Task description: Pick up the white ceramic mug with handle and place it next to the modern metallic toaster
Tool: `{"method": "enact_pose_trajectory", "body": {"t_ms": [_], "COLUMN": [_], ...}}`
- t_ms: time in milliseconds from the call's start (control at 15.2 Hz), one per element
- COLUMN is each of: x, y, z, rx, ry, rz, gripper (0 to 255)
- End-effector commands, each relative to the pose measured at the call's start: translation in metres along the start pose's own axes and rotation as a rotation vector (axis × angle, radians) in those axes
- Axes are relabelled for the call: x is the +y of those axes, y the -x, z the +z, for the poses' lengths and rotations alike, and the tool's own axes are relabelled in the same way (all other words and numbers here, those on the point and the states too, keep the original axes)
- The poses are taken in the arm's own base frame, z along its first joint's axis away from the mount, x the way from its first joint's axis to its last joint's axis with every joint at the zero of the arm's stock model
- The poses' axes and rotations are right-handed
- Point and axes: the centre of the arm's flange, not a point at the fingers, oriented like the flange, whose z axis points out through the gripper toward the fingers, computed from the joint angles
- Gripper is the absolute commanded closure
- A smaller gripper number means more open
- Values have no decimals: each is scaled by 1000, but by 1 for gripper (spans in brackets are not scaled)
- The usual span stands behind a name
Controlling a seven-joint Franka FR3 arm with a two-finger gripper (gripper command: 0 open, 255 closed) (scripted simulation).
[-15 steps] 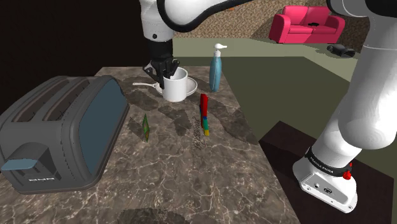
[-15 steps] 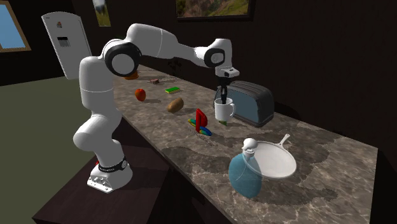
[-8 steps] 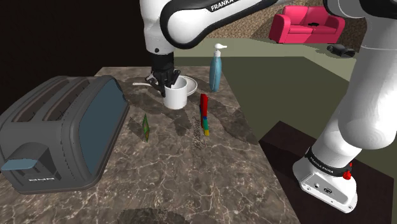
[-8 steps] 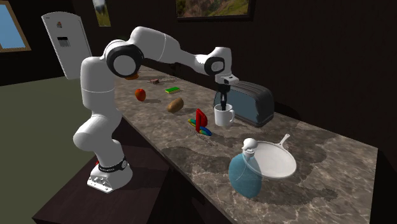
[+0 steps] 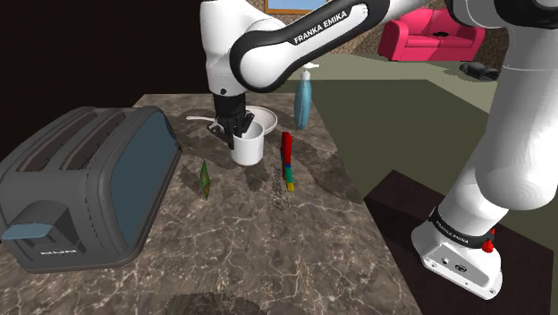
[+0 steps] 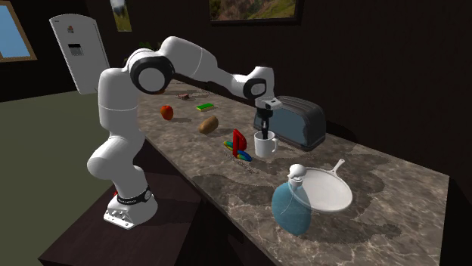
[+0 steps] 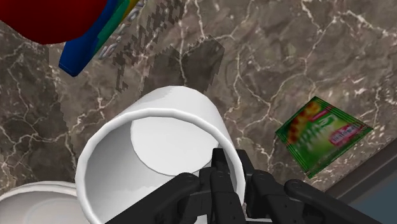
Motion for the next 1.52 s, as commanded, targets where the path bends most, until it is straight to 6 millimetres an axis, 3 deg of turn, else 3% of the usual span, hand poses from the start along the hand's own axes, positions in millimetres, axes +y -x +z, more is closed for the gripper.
{"method": "enact_pose_trajectory", "body": {"t_ms": [0,462,990,1056,1386,1452], "x": [-1,-2,-2,-2,-2,-2], "y": [0,4,4,4,4,4], "z": [9,49,49,49,49,36], "rx": [1,1,1,1,1,1], "ry": [-1,-1,-1,-1,-1,-1], "rz": [0,0,0,0,0,0], "gripper": [255,255,255,0,0,0]}}
